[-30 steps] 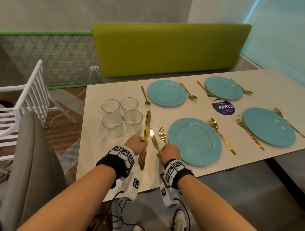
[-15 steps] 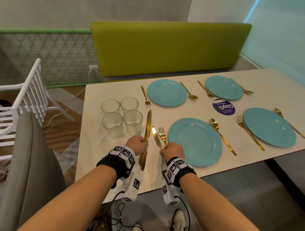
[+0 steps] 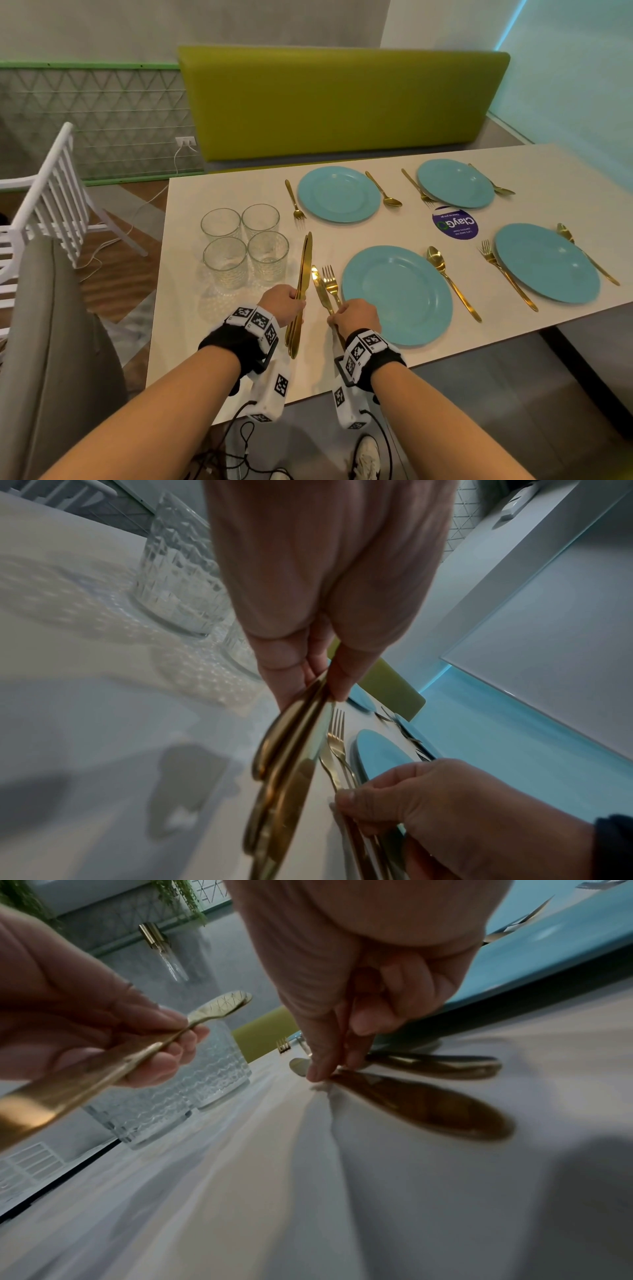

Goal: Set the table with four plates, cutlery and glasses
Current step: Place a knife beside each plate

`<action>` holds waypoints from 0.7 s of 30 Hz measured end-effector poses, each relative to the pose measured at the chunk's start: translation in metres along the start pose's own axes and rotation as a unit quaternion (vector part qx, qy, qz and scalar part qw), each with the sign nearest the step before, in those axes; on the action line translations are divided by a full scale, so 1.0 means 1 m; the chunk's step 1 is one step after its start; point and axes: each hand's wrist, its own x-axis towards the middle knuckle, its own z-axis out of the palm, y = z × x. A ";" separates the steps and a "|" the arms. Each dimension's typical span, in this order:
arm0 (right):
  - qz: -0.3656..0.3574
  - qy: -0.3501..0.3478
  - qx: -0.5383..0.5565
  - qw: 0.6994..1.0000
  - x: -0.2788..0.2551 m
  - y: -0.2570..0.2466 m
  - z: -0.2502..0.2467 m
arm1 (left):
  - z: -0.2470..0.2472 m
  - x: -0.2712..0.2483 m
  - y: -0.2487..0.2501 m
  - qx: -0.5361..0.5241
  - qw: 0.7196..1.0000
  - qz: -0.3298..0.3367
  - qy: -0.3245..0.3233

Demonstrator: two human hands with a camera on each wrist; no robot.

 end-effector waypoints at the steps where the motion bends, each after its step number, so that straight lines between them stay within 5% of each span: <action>1: -0.001 -0.002 0.004 1.000 0.000 0.000 -0.002 | 0.000 0.000 0.000 0.001 1.000 0.000 0.001; 11: -0.026 0.038 0.102 0.994 0.003 0.007 -0.062 | 0.002 0.001 0.013 -0.021 1.000 0.013 -0.005; 21: -0.083 -0.049 0.142 0.985 -0.024 -0.002 -0.083 | 0.034 -0.001 0.048 0.005 0.997 0.073 -0.036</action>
